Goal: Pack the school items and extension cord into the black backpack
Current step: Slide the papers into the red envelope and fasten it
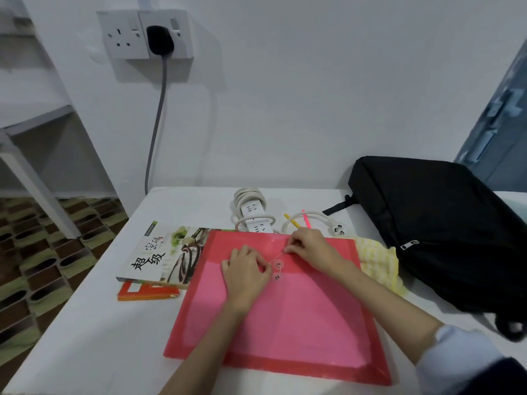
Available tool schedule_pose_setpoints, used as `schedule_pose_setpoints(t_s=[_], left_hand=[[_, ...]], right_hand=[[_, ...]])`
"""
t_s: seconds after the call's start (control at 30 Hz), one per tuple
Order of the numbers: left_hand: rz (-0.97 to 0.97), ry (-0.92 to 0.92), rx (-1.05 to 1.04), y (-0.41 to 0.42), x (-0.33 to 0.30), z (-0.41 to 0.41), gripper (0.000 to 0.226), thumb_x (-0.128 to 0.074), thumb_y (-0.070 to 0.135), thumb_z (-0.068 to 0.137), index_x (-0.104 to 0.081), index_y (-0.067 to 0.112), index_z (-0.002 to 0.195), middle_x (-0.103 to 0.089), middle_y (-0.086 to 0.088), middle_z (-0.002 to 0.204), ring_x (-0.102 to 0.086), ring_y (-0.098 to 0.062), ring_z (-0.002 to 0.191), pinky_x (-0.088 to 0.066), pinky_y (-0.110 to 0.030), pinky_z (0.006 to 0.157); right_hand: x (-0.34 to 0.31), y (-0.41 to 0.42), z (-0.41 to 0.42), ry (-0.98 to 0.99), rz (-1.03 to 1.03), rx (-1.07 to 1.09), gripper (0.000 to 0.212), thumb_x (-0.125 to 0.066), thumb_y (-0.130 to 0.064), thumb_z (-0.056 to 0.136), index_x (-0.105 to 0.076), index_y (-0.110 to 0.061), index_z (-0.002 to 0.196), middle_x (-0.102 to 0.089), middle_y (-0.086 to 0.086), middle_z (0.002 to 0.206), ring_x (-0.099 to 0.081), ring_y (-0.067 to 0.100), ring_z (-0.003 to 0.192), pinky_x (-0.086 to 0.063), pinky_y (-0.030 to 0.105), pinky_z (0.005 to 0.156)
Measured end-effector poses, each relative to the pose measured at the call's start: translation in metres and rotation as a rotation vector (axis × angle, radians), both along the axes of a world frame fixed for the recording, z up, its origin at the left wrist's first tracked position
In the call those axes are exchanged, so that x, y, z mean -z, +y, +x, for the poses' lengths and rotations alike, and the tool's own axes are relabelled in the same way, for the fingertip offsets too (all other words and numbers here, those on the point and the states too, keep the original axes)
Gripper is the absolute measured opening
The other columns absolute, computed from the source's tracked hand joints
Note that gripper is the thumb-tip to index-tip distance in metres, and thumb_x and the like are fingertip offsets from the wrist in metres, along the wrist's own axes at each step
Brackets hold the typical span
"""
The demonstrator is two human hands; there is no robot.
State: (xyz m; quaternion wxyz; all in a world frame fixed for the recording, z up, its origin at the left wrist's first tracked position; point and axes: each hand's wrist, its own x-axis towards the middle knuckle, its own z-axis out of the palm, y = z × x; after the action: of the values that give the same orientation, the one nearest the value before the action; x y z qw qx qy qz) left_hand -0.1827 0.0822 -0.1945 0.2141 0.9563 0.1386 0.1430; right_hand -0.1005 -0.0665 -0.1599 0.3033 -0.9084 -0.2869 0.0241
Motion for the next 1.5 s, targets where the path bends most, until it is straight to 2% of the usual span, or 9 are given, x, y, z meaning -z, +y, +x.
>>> schedule_pose_setpoints(t_s=[0.2, 0.33, 0.53, 0.73, 0.9, 1.07, 1.17, 1.3, 1.5], left_hand=[[-0.028, 0.034, -0.028, 0.006, -0.004, 0.007, 0.025, -0.062, 0.054, 0.078, -0.060, 0.029, 0.082, -0.057, 0.012, 0.107, -0.045, -0.016, 0.105, -0.026, -0.030, 0.083], [0.029, 0.067, -0.099, 0.002, -0.003, 0.013, 0.032, -0.060, 0.056, 0.078, -0.060, 0.025, 0.087, -0.058, 0.009, 0.108, -0.047, -0.018, 0.105, -0.028, -0.032, 0.084], [0.086, 0.179, -0.188, -0.002, -0.007, 0.028, 0.072, -0.056, 0.077, 0.065, -0.059, 0.018, 0.106, -0.059, 0.001, 0.115, -0.052, -0.023, 0.109, -0.036, -0.036, 0.084], [0.105, 0.174, -0.170, -0.003, -0.006, 0.027, 0.074, -0.050, 0.081, 0.065, -0.059, 0.018, 0.104, -0.058, 0.001, 0.112, -0.052, -0.024, 0.107, -0.035, -0.036, 0.083], [0.000, 0.167, -0.049, 0.003, -0.007, 0.016, 0.055, -0.051, 0.074, 0.072, -0.056, 0.024, 0.096, -0.054, 0.006, 0.109, -0.047, -0.021, 0.107, -0.030, -0.035, 0.086], [-0.082, 0.071, 0.168, 0.013, 0.000, -0.003, 0.050, -0.065, 0.060, 0.072, -0.053, 0.035, 0.113, -0.045, 0.010, 0.115, -0.036, -0.016, 0.112, -0.019, -0.028, 0.084], [-0.021, 0.029, 0.248, 0.009, 0.000, -0.009, 0.037, -0.059, 0.053, 0.081, -0.053, 0.043, 0.116, -0.044, 0.014, 0.117, -0.034, -0.014, 0.112, -0.016, -0.029, 0.083], [0.014, 0.070, 0.304, -0.001, -0.003, -0.018, 0.026, -0.049, 0.045, 0.091, -0.055, 0.051, 0.115, -0.043, 0.014, 0.122, -0.030, -0.016, 0.116, -0.013, -0.028, 0.084], [0.101, 0.190, 0.410, 0.002, -0.007, -0.024, 0.049, -0.035, 0.014, 0.098, -0.054, 0.054, 0.117, -0.030, 0.014, 0.144, -0.018, -0.020, 0.132, -0.012, -0.031, 0.095]], right_hand=[[0.001, 0.015, 0.001, -0.045, -0.096, 0.026, 0.022, -0.062, -0.019, 0.087, -0.064, 0.002, 0.092, -0.060, 0.016, 0.104, -0.054, 0.027, 0.100, -0.037, 0.029, 0.084], [0.001, 0.019, 0.002, -0.018, -0.085, 0.063, 0.021, -0.065, -0.018, 0.086, -0.065, 0.003, 0.088, -0.064, 0.017, 0.097, -0.057, 0.027, 0.094, -0.036, 0.024, 0.075], [-0.001, 0.013, 0.000, 0.026, -0.043, 0.208, 0.008, -0.066, -0.003, 0.078, -0.069, 0.004, 0.078, -0.070, 0.018, 0.085, -0.057, 0.019, 0.075, -0.044, 0.026, 0.069], [0.002, 0.009, 0.001, 0.076, -0.013, 0.269, 0.006, -0.067, -0.001, 0.074, -0.071, 0.002, 0.071, -0.071, 0.017, 0.078, -0.062, 0.021, 0.072, -0.054, 0.036, 0.071], [0.005, -0.004, -0.007, 0.061, -0.011, 0.259, 0.008, -0.064, -0.001, 0.076, -0.070, 0.001, 0.072, -0.068, 0.012, 0.075, -0.055, 0.014, 0.070, -0.053, 0.037, 0.071], [0.015, -0.023, -0.041, -0.044, -0.017, 0.164, 0.006, -0.064, -0.009, 0.084, -0.068, -0.006, 0.086, -0.066, 0.009, 0.088, -0.055, 0.017, 0.080, -0.042, 0.028, 0.075], [0.022, -0.025, -0.065, -0.043, -0.073, 0.080, 0.017, -0.055, -0.007, 0.089, -0.068, -0.007, 0.100, -0.060, 0.011, 0.100, -0.058, 0.028, 0.095, -0.042, 0.035, 0.085], [0.024, -0.023, -0.083, -0.046, -0.094, 0.007, 0.024, -0.053, -0.011, 0.092, -0.066, -0.009, 0.112, -0.060, 0.011, 0.105, -0.057, 0.029, 0.100, -0.041, 0.034, 0.089], [0.021, -0.025, -0.088, -0.058, -0.119, -0.047, 0.026, -0.055, -0.012, 0.091, -0.066, -0.009, 0.114, -0.063, 0.011, 0.103, -0.058, 0.028, 0.099, -0.039, 0.031, 0.086]])
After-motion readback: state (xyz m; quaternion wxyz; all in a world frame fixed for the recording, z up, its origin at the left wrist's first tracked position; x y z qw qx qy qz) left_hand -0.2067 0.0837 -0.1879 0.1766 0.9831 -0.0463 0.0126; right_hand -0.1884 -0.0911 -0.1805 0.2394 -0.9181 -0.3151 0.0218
